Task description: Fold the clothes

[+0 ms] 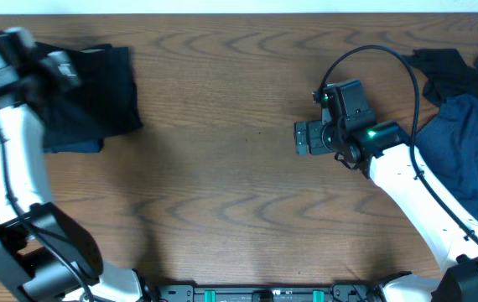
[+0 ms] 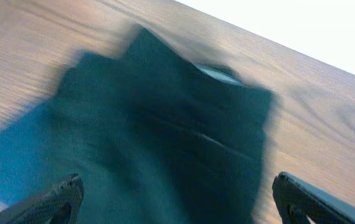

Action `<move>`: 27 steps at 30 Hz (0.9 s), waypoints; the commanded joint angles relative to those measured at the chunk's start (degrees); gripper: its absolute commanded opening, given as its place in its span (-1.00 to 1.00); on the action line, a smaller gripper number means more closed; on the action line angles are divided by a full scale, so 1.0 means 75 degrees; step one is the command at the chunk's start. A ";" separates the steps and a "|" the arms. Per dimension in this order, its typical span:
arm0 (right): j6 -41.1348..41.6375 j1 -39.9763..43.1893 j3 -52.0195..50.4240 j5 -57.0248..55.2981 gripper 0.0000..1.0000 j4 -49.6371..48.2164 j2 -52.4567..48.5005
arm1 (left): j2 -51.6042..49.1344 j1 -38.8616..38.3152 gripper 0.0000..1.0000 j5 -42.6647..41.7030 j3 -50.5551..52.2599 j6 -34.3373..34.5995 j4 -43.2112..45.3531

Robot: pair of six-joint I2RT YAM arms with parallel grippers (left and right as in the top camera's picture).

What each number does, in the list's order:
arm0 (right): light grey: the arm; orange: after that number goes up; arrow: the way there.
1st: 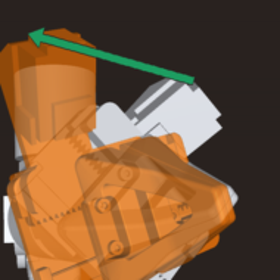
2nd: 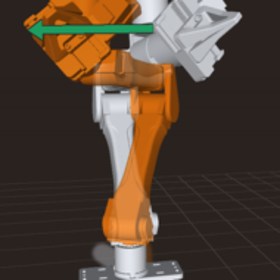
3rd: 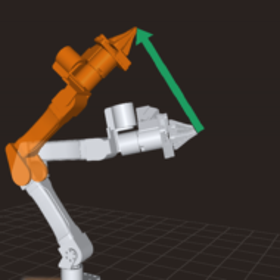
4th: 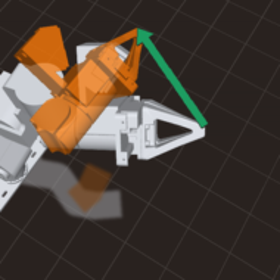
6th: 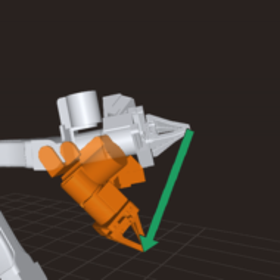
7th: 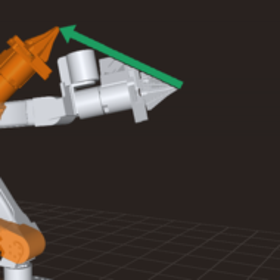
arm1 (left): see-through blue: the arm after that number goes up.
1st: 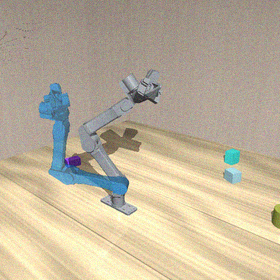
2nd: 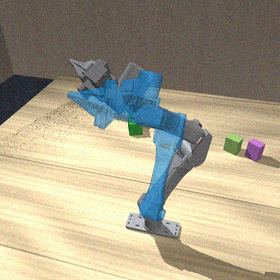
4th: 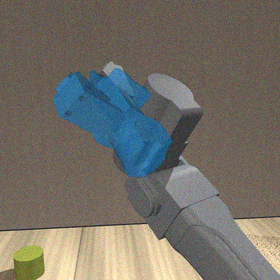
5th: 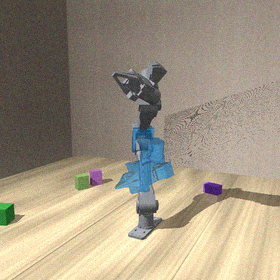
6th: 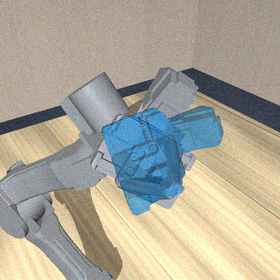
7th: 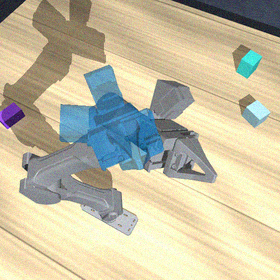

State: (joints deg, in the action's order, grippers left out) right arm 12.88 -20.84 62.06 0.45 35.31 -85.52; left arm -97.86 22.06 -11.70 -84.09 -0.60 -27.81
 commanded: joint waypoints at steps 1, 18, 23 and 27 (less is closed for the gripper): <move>-0.0015 0.0055 -0.0006 0.0017 0.99 -0.0356 0.0117 | 0.0090 -0.0941 0.96 -0.0326 -0.0105 0.0125 -0.0490; -0.0012 0.2055 0.0187 -0.0140 0.98 -0.0609 0.1008 | 0.1396 -0.3083 0.96 0.0236 -0.0058 0.0122 -0.5330; 0.0044 0.1999 0.0143 -0.1279 0.98 0.0128 0.2069 | 0.3092 -0.3083 0.96 0.0589 0.0522 0.0122 -0.5077; 0.0073 0.1918 -0.0178 -0.1338 0.99 0.0154 0.2975 | 0.4779 -0.3083 0.96 0.0597 0.1370 0.0122 -0.4430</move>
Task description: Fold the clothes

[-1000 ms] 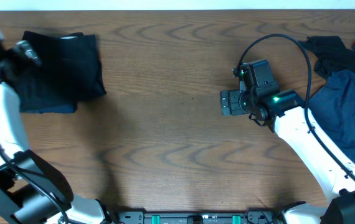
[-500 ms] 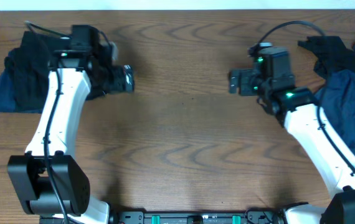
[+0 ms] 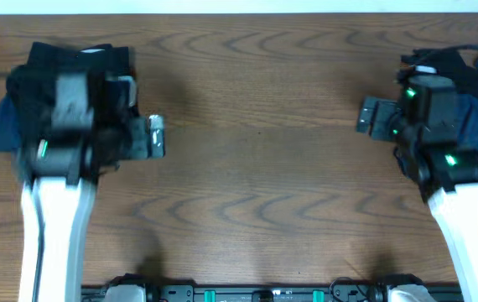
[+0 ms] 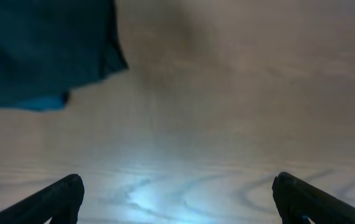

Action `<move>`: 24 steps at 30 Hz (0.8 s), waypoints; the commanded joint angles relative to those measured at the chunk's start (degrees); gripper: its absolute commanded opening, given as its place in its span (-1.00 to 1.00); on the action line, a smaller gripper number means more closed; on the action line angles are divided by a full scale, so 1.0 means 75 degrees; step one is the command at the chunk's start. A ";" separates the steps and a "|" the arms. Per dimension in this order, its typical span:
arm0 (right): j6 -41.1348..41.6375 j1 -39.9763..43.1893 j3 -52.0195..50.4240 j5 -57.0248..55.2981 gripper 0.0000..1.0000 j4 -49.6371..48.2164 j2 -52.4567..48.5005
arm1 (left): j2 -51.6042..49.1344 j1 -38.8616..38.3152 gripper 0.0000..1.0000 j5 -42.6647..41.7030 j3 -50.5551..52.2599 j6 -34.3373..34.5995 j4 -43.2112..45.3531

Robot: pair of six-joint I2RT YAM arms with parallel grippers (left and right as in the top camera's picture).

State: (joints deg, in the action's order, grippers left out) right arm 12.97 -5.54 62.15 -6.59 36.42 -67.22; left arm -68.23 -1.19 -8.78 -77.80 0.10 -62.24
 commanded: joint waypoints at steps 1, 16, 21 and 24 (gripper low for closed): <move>0.0178 -0.0122 -0.0318 -0.0402 0.98 -0.0006 0.0764 | 0.1227 0.0017 0.96 0.0213 0.0749 0.0029 0.0283; 0.0379 -0.0114 -0.2256 -0.0723 0.99 0.0490 0.3660 | 0.4060 0.0017 0.96 0.0210 0.2582 0.0029 0.1049; 0.0379 -0.0114 -0.2256 -0.0720 0.98 0.0691 0.3663 | 0.4060 0.0017 0.96 0.0210 0.2582 0.0029 0.1049; 0.0379 -0.0114 -0.2256 -0.0720 0.99 0.0901 0.3663 | 0.4060 0.0017 0.96 0.0210 0.2582 0.0029 0.1049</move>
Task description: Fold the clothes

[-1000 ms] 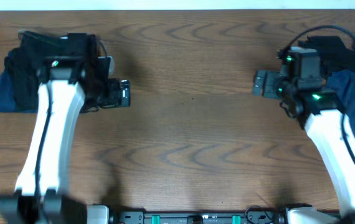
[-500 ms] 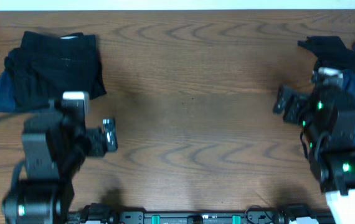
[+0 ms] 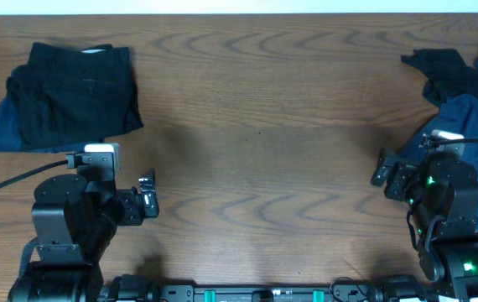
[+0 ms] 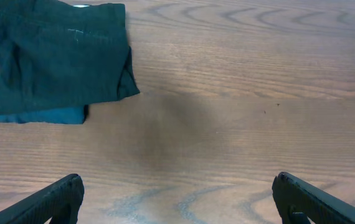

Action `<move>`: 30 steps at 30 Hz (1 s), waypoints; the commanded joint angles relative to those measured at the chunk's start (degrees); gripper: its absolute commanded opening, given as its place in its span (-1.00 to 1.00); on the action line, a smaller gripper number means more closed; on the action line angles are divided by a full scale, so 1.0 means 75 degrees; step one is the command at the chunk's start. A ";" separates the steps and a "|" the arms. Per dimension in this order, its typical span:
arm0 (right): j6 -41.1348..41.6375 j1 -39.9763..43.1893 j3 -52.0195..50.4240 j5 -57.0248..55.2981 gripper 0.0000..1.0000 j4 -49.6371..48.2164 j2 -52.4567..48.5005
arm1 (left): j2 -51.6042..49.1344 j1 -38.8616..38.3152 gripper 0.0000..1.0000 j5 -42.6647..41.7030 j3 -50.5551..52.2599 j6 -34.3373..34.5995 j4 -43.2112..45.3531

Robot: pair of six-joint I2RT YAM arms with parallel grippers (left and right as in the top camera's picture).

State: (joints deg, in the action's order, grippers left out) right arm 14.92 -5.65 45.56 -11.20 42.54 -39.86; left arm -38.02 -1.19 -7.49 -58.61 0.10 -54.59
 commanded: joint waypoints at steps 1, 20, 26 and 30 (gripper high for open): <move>0.0119 -0.0099 -0.0044 -0.0105 0.99 0.0140 0.0015 | 0.0032 0.0017 0.96 0.0038 0.0023 0.0029 0.0029; -0.0627 -0.0198 -0.0323 -0.0125 0.99 -0.0073 0.0350 | 0.0032 0.0017 0.96 0.0038 0.0023 0.0029 0.0029; -0.0772 0.0204 -0.1649 0.0201 0.98 -0.1483 0.1539 | 0.0032 0.0017 0.96 0.0038 0.0023 0.0029 0.0029; -0.0775 0.0332 -0.2821 0.0356 0.99 -0.2655 0.2693 | 0.0032 0.0017 0.96 0.0038 0.0023 0.0029 0.0029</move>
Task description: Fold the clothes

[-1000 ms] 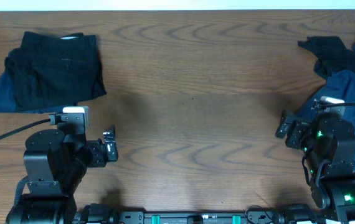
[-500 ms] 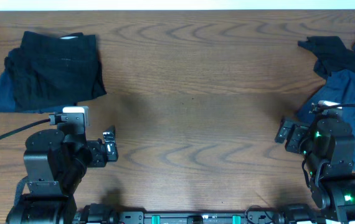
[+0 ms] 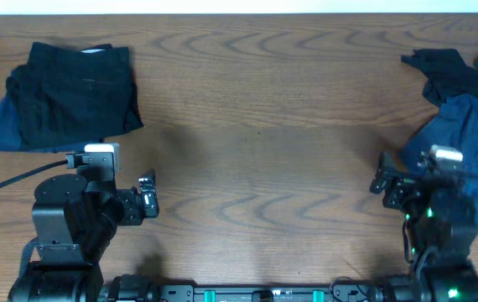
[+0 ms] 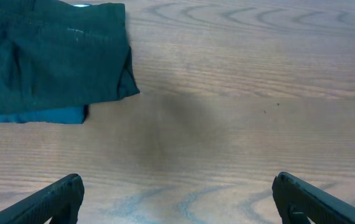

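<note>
A folded black garment [image 3: 75,96] lies on a blue one at the table's far left; the left wrist view shows the black garment [image 4: 47,56] at its top left. A loose blue garment [image 3: 474,143] and a crumpled black one [image 3: 444,67] lie heaped at the right edge. My left gripper [image 3: 147,204] sits near the front edge, well short of the folded stack. It is the left gripper [image 4: 177,186] in its wrist view, open over bare wood with nothing between its fingers. My right gripper [image 3: 387,180] is beside the blue heap; its jaws are too small to read.
The wooden table [image 3: 256,168] stretches between the folded stack and the heap. A black cable [image 3: 4,189] runs off the left arm toward the left edge. Both arm bases stand at the front edge.
The right arm has drawn back a little toward the front edge, beside the blue heap. The left arm and all the clothes are where they were.
First my left gripper was open over the folded stack at far left, with the right arm reaching into mid-table. Then the left arm was beside the stack and the right near the heap. After that both arms were back at the front edge, where they remain.
</note>
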Action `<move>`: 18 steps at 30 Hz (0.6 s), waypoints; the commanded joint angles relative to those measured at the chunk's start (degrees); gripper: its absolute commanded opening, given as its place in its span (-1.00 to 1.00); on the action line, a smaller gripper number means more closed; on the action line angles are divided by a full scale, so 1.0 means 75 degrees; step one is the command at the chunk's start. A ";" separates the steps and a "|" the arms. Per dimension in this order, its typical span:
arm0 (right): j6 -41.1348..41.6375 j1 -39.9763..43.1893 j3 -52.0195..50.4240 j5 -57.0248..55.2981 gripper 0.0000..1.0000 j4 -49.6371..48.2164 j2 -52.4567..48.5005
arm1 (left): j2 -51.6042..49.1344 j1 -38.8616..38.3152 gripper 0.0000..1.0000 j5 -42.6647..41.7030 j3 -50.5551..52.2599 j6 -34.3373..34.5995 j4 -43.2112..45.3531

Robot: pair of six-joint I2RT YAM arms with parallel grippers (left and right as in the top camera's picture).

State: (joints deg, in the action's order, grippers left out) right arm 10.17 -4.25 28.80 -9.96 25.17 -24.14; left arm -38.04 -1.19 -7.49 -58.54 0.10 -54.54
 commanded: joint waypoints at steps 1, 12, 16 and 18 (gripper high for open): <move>-0.0143 0.0172 -0.0868 0.0221 0.98 -0.0554 0.0889 | 0.0035 0.0017 0.96 0.0038 0.0015 0.0029 0.0023; -0.0143 0.0688 -0.3567 0.1087 0.98 -0.2783 0.3174 | 0.0035 0.0017 0.96 0.0038 0.0015 0.0029 0.0023; -0.0388 0.0740 -0.3803 0.1218 0.99 -0.2774 0.3162 | 0.0035 0.0017 0.96 0.0038 0.0015 0.0029 0.0023; -0.0513 0.0743 -0.3800 0.1218 0.98 -0.2801 0.3162 | 0.0035 0.0017 0.96 0.0038 0.0015 0.0029 0.0023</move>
State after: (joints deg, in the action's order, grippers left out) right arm 8.71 0.80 0.64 -2.33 4.19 -0.91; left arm -38.02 -1.19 -7.49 -58.50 0.12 -54.57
